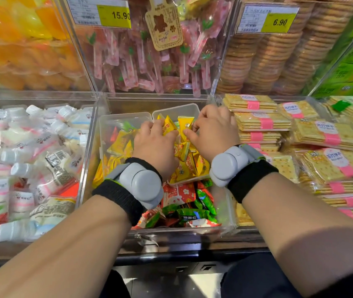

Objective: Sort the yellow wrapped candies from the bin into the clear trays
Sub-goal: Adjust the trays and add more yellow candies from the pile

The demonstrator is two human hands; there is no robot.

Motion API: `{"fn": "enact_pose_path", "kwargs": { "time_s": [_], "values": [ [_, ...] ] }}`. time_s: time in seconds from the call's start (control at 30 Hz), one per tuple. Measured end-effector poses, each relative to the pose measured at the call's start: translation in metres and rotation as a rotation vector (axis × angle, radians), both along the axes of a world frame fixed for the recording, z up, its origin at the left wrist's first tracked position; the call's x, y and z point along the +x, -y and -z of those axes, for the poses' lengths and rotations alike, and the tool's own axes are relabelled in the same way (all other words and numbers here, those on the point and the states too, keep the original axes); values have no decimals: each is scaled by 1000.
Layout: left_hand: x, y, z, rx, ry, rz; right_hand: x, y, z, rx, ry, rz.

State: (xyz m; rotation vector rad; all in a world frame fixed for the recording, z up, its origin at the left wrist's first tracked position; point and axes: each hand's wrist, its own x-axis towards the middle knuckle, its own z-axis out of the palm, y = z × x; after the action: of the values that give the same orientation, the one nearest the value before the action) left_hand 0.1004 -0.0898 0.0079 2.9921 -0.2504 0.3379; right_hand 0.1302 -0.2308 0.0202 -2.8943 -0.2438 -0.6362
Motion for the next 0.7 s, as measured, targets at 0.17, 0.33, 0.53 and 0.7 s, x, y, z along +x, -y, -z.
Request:
{"fn": "enact_pose_path", "kwargs": {
  "time_s": [0.17,0.33,0.53,0.7],
  "values": [
    [0,4,-3,9,-22,-25,2,-1,4,-37,10,27],
    [3,7,-9,24,-41,-51,1,1,6,-77,0,2],
    [0,9,-5,15,-49,-73,1,3,7,-120,-14,-39],
    [1,7,-4,-2,-45,-74,1,2,3,74,0,-42]
  ]
}}
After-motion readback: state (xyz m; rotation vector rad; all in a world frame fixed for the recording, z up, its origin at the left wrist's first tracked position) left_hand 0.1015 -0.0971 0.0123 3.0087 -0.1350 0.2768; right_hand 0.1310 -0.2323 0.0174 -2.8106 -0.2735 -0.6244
